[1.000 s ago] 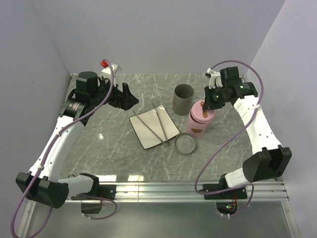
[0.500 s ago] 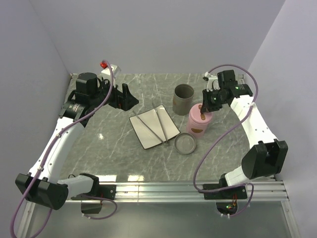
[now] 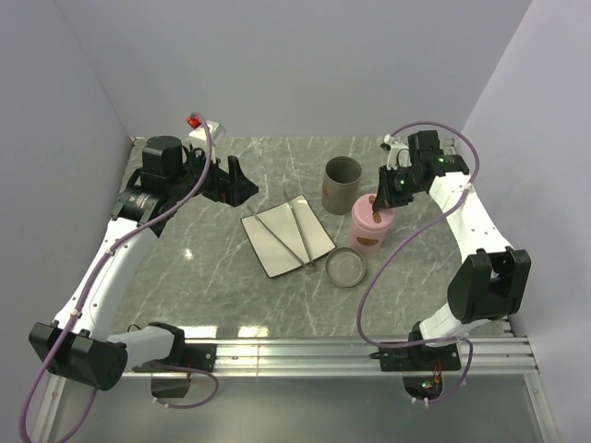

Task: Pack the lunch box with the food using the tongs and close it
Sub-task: Close the box lid on the packing box.

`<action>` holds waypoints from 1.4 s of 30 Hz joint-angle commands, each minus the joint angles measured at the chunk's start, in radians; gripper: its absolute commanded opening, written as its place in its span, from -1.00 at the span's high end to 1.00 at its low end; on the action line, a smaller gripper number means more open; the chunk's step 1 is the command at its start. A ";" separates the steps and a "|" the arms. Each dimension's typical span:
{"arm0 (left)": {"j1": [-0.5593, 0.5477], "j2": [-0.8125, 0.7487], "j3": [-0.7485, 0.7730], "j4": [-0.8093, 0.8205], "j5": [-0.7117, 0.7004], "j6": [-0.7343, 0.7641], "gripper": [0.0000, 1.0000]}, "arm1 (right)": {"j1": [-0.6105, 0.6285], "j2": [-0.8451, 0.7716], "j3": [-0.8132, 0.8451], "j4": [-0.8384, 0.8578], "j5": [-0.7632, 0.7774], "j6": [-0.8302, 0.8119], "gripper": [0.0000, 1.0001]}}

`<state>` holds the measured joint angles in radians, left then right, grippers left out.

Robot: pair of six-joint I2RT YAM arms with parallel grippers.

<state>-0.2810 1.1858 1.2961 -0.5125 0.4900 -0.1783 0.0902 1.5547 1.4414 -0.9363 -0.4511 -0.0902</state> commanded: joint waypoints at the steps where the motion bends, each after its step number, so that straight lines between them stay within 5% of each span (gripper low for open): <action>1: 0.002 -0.029 -0.008 0.051 -0.008 -0.003 -0.99 | -0.014 0.011 -0.015 0.030 -0.024 -0.009 1.00; 7: 0.002 -0.034 -0.009 0.055 -0.002 0.008 -0.99 | -0.018 0.034 -0.012 -0.001 -0.052 -0.026 1.00; 15: 0.002 -0.022 0.023 0.052 -0.005 0.019 -0.99 | -0.020 0.016 0.057 -0.056 -0.043 -0.034 0.42; 26: 0.002 -0.028 0.028 0.054 0.004 0.023 -0.99 | -0.020 0.007 0.139 -0.096 0.026 -0.043 0.10; 29: 0.002 -0.038 0.022 0.058 0.004 0.028 -0.99 | -0.021 -0.019 0.145 -0.102 0.064 -0.074 -0.14; 33: 0.002 -0.051 0.011 0.063 0.043 0.034 -0.99 | -0.024 -0.152 0.123 -0.088 0.075 -0.225 -0.94; 34: 0.002 -0.048 0.015 0.054 0.070 0.040 -0.99 | -0.023 -0.169 0.134 -0.097 0.075 -0.253 -0.99; 42: 0.002 -0.034 0.014 0.072 0.177 0.057 -0.99 | 0.005 -0.370 0.097 -0.192 -0.044 -0.540 -0.99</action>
<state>-0.2810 1.1614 1.2934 -0.4778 0.6003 -0.1398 0.0772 1.2575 1.5459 -1.0760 -0.4301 -0.4622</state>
